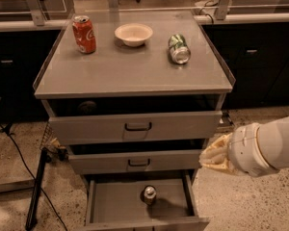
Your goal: Pick orange can from bottom drawer and place on counter
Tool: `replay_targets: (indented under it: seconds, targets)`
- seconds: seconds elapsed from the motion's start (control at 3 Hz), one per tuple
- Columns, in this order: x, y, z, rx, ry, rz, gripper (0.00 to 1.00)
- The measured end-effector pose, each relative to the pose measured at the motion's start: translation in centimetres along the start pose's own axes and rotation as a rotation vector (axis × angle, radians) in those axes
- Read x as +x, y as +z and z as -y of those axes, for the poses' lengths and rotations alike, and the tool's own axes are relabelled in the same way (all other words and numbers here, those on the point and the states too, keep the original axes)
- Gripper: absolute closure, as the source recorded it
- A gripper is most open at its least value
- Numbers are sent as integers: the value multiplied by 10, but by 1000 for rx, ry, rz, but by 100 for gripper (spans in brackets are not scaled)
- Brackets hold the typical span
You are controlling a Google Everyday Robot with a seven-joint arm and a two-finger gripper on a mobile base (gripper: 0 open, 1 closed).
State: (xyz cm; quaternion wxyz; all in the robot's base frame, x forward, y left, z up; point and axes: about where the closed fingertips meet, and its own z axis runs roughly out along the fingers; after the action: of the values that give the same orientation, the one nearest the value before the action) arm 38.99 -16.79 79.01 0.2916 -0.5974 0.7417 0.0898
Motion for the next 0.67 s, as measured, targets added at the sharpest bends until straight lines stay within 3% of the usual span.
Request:
replay_targets:
  seconds: [0.33,0.67]
  targets:
    - [0,1,0,1,-6,-5,100]
    - [2,6,-3,2,-13,-15,100]
